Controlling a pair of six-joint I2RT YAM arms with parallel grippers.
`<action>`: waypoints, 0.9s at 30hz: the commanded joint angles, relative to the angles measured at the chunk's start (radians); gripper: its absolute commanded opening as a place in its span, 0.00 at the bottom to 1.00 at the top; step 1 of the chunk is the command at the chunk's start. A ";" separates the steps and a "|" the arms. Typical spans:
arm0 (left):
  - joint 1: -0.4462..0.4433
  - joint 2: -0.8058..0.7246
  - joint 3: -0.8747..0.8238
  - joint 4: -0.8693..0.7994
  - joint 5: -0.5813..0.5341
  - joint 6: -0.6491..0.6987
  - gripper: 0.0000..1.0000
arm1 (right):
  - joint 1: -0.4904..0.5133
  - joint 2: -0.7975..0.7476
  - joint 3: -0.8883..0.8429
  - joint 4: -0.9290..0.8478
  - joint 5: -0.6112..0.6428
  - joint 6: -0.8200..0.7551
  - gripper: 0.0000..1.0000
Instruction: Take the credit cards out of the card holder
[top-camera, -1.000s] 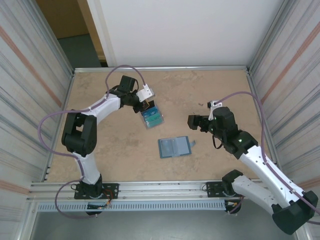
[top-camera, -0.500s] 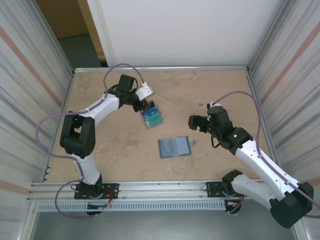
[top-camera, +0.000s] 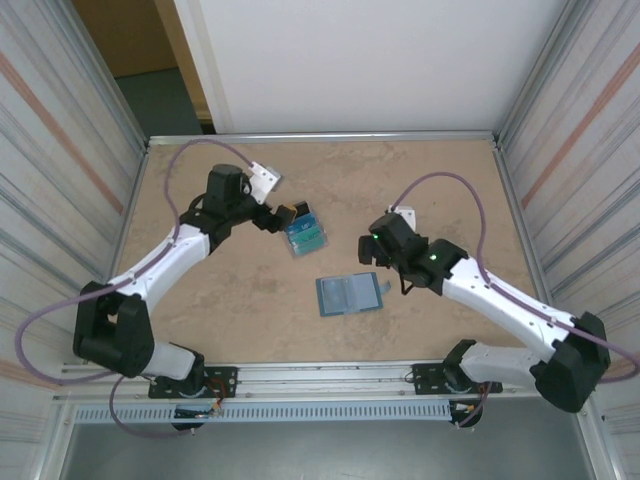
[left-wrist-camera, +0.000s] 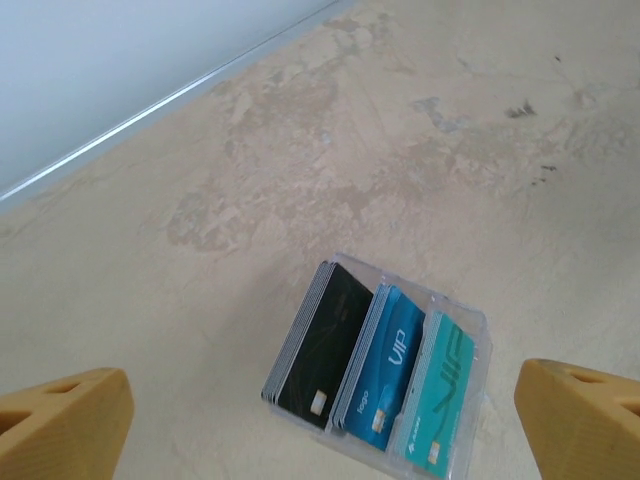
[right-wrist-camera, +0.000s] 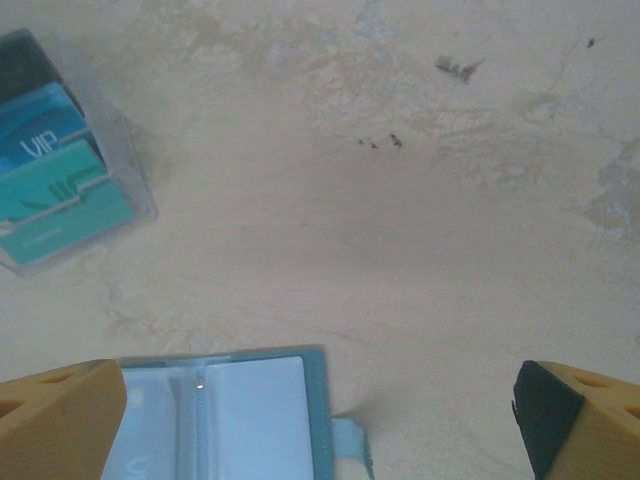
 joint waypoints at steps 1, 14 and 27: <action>-0.002 -0.104 -0.084 0.096 -0.151 -0.184 0.99 | 0.051 0.067 0.068 -0.064 0.066 0.039 0.99; 0.000 -0.509 -0.410 0.115 -0.468 -0.490 0.99 | 0.170 0.229 0.096 -0.044 -0.138 0.033 0.99; 0.005 -0.626 -0.518 0.075 -0.601 -0.644 0.99 | 0.255 0.407 0.142 -0.044 -0.256 0.062 0.73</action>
